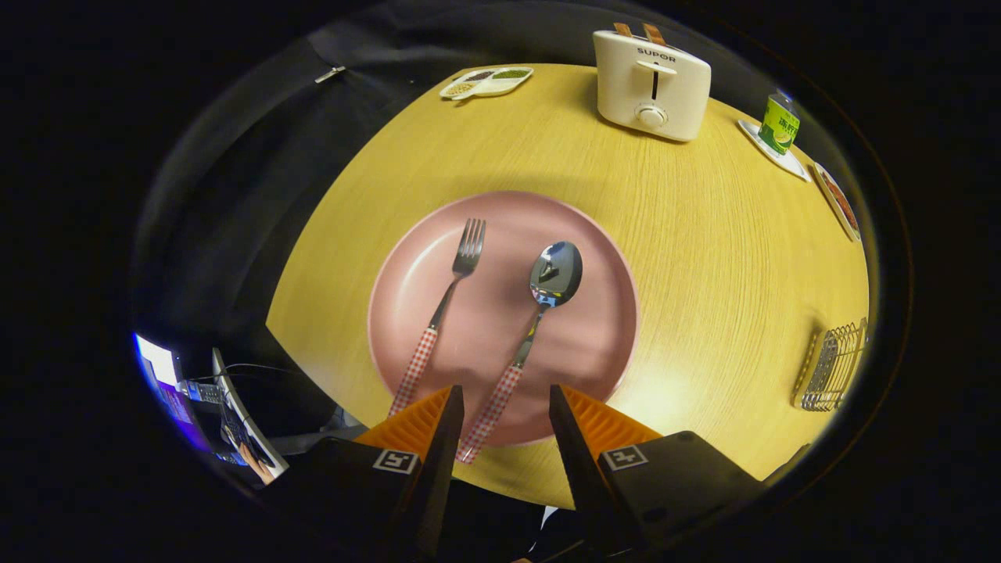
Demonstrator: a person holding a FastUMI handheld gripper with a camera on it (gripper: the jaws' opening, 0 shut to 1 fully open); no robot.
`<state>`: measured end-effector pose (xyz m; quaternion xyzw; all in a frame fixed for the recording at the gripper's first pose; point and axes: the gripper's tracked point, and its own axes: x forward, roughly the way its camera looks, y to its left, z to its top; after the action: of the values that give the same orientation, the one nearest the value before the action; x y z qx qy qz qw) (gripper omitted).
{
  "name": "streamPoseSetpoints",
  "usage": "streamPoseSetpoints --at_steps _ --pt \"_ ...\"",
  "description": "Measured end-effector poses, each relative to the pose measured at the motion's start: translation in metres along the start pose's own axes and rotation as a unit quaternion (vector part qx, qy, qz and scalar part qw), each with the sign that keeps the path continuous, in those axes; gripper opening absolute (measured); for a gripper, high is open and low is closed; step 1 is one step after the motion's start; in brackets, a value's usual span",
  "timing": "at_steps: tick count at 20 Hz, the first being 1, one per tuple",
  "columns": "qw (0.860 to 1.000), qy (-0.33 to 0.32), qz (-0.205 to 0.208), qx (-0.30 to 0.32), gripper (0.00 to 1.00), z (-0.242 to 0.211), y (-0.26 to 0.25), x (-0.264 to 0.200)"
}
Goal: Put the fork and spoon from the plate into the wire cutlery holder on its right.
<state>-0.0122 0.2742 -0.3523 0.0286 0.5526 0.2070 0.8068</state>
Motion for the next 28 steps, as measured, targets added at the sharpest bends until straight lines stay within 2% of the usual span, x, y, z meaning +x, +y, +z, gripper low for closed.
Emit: streamPoseSetpoints --at_steps 1,3,6,7,11,18,21,25,28 --pt "1.000 0.004 -0.003 0.009 0.59 0.001 0.000 0.006" --pt "1.000 0.009 -0.007 0.020 0.55 0.001 0.002 0.014" --pt "0.999 0.012 -0.021 0.023 0.54 0.004 0.001 0.020" --pt "0.999 0.014 -0.027 0.025 0.34 0.002 -0.001 0.019" --pt "0.999 0.014 -0.014 0.037 0.12 0.000 -0.001 0.016" --pt "0.998 -0.034 0.018 0.049 0.10 0.017 -0.004 -0.024" --pt "0.995 -0.075 0.042 0.045 0.10 0.034 -0.010 -0.061" --pt "0.987 -0.146 0.054 0.031 0.10 0.052 -0.034 -0.123" --pt "0.983 -0.182 0.032 0.008 0.10 0.055 -0.070 -0.160"
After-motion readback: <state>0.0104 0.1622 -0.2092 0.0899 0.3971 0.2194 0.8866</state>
